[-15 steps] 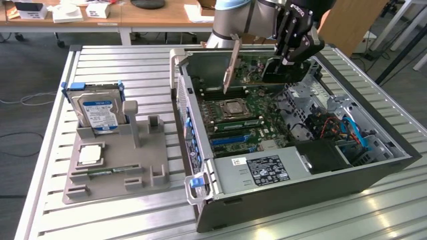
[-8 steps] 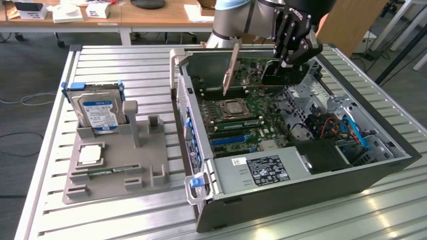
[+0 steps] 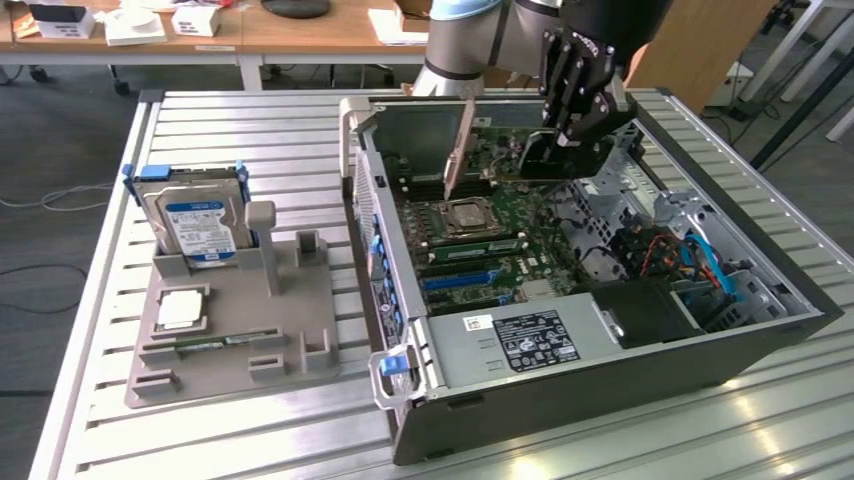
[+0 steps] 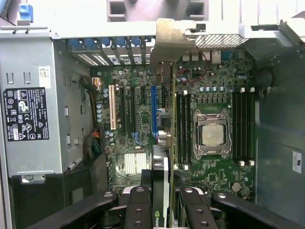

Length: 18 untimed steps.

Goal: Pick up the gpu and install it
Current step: 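Insert the gpu into the slot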

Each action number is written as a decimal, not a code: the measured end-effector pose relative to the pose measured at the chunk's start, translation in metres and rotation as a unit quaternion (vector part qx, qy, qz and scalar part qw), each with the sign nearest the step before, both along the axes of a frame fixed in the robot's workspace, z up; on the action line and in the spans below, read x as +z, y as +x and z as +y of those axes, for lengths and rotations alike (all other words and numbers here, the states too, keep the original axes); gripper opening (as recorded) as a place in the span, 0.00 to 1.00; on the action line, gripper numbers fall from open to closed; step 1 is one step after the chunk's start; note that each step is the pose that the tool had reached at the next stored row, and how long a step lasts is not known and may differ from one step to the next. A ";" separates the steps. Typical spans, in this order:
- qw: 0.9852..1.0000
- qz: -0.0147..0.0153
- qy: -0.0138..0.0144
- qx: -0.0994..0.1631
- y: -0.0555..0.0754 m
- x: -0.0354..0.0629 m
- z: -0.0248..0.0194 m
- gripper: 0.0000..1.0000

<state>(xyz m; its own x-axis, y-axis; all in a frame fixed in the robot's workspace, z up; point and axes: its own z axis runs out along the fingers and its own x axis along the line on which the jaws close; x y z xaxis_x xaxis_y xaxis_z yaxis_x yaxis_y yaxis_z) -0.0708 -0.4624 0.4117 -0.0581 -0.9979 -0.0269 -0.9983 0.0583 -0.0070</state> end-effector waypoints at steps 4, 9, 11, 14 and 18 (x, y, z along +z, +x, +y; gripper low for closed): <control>1.000 0.000 0.000 0.000 0.000 -0.0049 0.0000 0.27; 1.000 -0.002 0.002 0.001 0.000 -0.0092 0.0001 0.27; 1.000 -0.002 0.002 0.001 0.000 -0.0096 0.0001 0.27; 1.000 -0.002 0.003 0.001 0.000 -0.0099 0.0001 0.27; 1.000 -0.007 0.010 0.002 -0.001 -0.0103 0.0001 0.27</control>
